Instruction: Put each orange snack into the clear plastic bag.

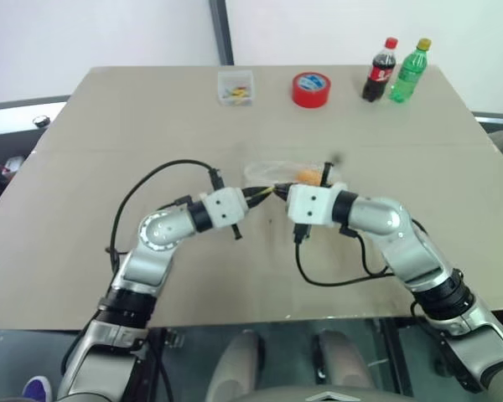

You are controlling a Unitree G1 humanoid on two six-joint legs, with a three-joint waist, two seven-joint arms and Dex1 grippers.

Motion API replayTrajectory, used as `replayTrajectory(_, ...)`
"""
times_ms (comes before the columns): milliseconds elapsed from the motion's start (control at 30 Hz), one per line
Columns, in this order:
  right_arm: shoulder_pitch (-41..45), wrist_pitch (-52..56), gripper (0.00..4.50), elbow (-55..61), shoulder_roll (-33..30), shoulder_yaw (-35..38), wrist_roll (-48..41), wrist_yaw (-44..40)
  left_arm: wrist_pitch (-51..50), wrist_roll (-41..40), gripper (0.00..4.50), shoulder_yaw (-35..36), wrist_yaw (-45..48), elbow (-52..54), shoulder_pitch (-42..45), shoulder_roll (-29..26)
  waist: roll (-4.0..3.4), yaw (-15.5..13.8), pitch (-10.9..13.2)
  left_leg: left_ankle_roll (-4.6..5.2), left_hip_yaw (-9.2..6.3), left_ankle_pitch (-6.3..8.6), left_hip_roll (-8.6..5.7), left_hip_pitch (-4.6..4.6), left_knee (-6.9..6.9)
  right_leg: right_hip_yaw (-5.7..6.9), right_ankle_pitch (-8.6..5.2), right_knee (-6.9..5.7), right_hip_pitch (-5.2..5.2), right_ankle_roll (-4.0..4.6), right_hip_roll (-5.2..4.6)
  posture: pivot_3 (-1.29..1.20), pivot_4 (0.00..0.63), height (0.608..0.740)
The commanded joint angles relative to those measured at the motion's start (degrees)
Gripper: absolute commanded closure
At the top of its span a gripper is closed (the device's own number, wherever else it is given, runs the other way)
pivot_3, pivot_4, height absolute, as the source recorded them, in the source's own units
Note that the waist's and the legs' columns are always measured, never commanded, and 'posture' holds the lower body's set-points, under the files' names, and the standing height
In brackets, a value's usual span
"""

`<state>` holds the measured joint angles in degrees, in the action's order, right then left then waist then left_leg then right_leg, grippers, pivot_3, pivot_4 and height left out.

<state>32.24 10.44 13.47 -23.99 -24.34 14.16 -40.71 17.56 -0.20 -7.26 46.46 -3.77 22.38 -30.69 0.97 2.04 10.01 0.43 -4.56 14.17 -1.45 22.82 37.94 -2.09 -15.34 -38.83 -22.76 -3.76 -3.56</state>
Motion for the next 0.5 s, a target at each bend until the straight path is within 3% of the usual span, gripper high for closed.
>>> replayTrajectory(33,1.1,-1.1,4.47,1.0,0.1,1.0,0.5,0.2,0.9,-0.8,4.5,0.7,-0.4,1.5,0.3,-0.3,0.0,0.0,0.0,0.0,0.0,0.0,0.0,0.0,0.0,0.0,0.0,0.0,0.0,0.0,0.0,0.0,0.15,0.74)
replayTrajectory(300,0.6,1.1,4.47,1.7,0.6,2.0,0.3,0.1,0.9,-1.8,4.5,1.0,-0.2,2.2,-0.5,-0.4,0.0,0.0,0.0,0.0,0.0,0.0,0.0,0.0,0.0,0.0,0.0,0.0,0.0,0.0,0.0,0.0,0.15,0.74)
replayTrajectory(400,0.8,1.2,3.69,2.3,0.8,2.1,0.8,0.6,0.9,-1.9,4.5,1.1,-0.2,2.5,-0.8,-0.5,0.0,0.0,0.0,0.0,0.0,0.0,0.0,0.0,0.0,0.0,0.0,0.0,0.0,0.0,0.0,0.0,0.15,0.74)
replayTrajectory(467,0.7,1.1,2.79,2.3,0.8,2.0,1.4,1.0,1.0,-1.9,4.5,1.1,-0.3,2.6,-1.0,-0.5,0.0,0.0,0.0,0.0,-0.01,0.0,0.0,0.0,0.0,0.0,0.0,0.0,0.0,0.0,0.0,0.0,0.15,0.74)
replayTrajectory(500,0.7,1.1,2.79,2.3,0.7,1.9,1.6,0.9,1.1,-1.9,4.5,1.1,-0.3,2.5,-1.1,-0.5,0.0,0.0,0.0,0.0,-0.01,0.0,0.0,0.0,0.0,0.01,0.0,0.0,0.0,0.0,0.0,0.0,0.15,0.74)
